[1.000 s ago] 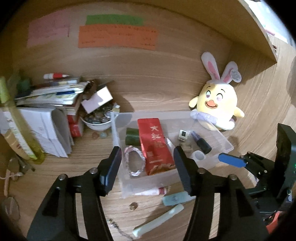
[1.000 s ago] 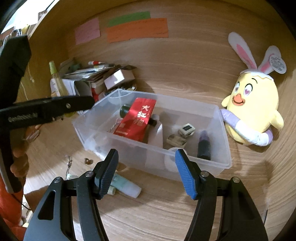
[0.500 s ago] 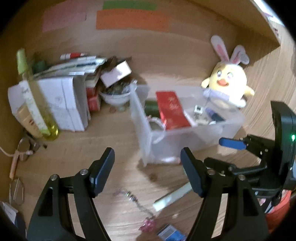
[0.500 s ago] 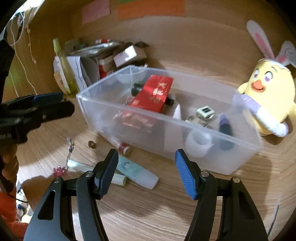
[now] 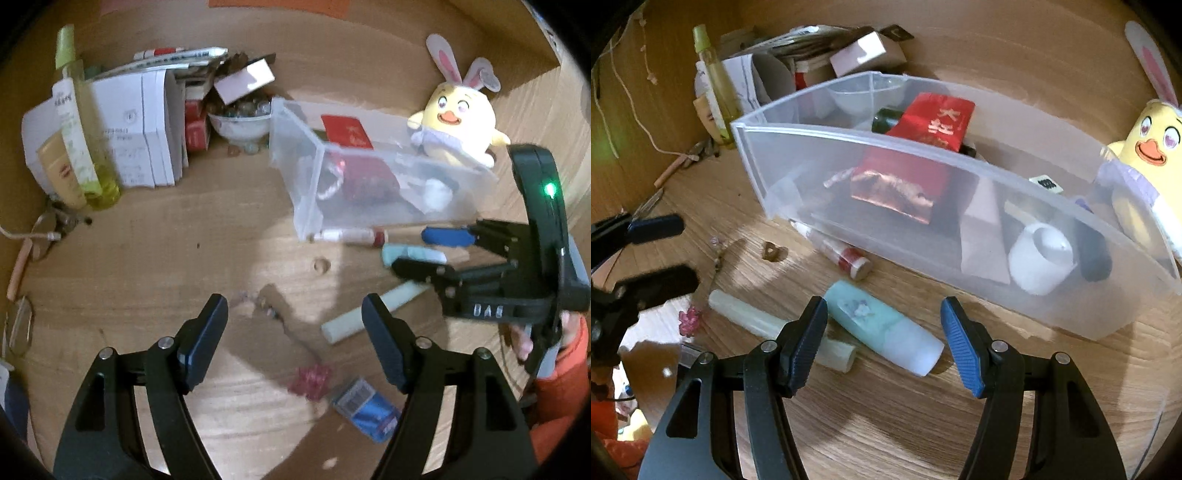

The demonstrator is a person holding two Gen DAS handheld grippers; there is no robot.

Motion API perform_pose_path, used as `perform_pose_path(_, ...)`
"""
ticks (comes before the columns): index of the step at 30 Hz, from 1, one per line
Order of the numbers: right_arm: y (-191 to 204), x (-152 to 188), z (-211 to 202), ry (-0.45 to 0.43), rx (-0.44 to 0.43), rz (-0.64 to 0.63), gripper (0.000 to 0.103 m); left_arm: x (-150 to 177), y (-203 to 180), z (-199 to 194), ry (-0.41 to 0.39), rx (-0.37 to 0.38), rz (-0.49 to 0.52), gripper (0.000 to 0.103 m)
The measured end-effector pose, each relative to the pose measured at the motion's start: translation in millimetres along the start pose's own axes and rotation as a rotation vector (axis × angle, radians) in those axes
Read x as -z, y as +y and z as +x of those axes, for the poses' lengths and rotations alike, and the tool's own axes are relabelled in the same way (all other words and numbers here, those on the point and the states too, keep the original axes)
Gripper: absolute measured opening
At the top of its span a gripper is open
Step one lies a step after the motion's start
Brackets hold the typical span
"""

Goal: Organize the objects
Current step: 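Withdraw both tools toward the light blue tube and pink charm, then grasp the light blue tube with the right tool while the left tool grasps the pink charm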

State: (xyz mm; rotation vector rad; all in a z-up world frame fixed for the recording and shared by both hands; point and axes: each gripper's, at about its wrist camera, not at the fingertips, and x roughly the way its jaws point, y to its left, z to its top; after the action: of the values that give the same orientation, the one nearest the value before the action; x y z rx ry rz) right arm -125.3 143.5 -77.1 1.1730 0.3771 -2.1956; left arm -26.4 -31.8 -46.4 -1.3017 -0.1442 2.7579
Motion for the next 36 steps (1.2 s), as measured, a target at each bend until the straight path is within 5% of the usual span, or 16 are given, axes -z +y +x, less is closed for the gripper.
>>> perform_pose_path(3, -4.7, 2.2, -0.5, 0.006, 0.008, 0.011, 0.057, 7.8, 2.6, 3.4, 0.024, -0.023, -0.011, 0.075)
perform_pose_path(8, -7.3, 6.6, -5.5, 0.004, 0.035, 0.008, 0.037, 19.0, 7.2, 6.8, 0.063, -0.005, -0.032, 0.075)
perform_pose_path(15, -10.7, 21.9, -18.2, -0.012, 0.052, 0.027, 0.027, 30.1, 8.4, 1.0, 0.073, -0.004, -0.053, 0.073)
perform_pose_path(26, -12.0, 39.5, -30.5, -0.036, 0.064, 0.057, 0.023, 38.8, -9.6, -1.1, 0.056, -0.048, 0.045, 0.042)
perform_pose_path(30, -9.6, 38.8, -29.7, -0.041, 0.057, 0.068, 0.023, 39.0, -12.3, 0.3, 0.039, -0.088, 0.065, 0.02)
perform_pose_path(36, -5.2, 41.5, -38.5, -0.068, 0.032, 0.09, 0.023, 38.1, -2.6, -2.9, 0.041, -0.053, 0.013, 0.02)
